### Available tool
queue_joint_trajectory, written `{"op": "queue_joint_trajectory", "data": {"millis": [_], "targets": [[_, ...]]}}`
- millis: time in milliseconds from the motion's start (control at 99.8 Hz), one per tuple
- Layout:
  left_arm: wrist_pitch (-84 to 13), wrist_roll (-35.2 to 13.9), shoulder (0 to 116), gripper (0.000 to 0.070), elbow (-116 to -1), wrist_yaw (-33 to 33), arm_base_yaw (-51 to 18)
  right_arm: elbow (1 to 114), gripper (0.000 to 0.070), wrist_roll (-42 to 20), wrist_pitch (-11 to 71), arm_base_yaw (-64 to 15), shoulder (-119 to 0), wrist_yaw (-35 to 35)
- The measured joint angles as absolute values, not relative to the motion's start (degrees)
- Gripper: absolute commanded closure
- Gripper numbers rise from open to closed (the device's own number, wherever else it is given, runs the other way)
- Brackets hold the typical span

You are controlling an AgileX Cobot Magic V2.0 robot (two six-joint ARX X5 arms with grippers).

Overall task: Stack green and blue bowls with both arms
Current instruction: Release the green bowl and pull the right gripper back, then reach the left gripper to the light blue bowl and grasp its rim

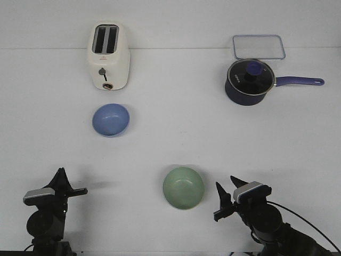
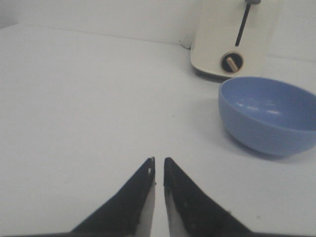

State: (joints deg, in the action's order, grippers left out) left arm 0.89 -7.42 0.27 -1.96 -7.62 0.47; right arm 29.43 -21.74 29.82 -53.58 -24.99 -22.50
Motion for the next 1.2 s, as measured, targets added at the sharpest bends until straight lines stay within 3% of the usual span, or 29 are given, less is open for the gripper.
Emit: {"op": "queue_joint_trajectory", "data": {"millis": [190, 371, 411, 521, 531, 801, 1042, 1102, 1202], "targets": [[-0.6, -17.1, 0.9, 0.0688, -3.9, -3.6, 0.4, 29.4, 0.0371, -21.3, 29.8, -53.6, -25.0, -22.6], [-2.1, -21.9, 13.0, 0.0670, -17.8, -3.4, 0.4, 29.4, 0.0371, -21.3, 29.8, -53.6, -25.0, -22.6], [-2.2, -22.0, 17.5, 0.0595, -21.8, -3.0, 0.4, 29.4, 0.0371, -21.3, 29.8, -53.6, -25.0, -22.6], [-5.5, -21.0, 35.4, 0.0243, -35.5, 1.3, 0.4, 29.4, 0.0371, -21.3, 29.6, -53.6, -25.0, -22.6], [-6.2, -20.7, 37.7, 0.0240, -37.2, 1.6, 0.4, 29.4, 0.0371, -21.3, 29.6, -53.6, -25.0, -22.6], [-18.4, -18.5, 73.9, 0.0240, -59.9, 7.5, 0.3, 29.4, 0.0371, -21.2, 29.5, -53.6, -25.0, -22.6], [-20.1, -17.4, 94.2, 0.0246, -70.2, 9.0, 0.1, 29.4, 0.0371, -21.3, 29.5, -53.6, -25.0, -24.1], [-20.0, -17.4, 97.1, 0.0262, -71.2, 9.1, 0.1, 29.4, 0.0371, -21.2, 29.5, -53.6, -25.0, -24.1], [-19.7, -17.2, 100.0, 0.0366, -71.5, 9.0, -0.1, 29.4, 0.0371, -21.3, 29.5, -53.6, -25.0, -24.1]]}}
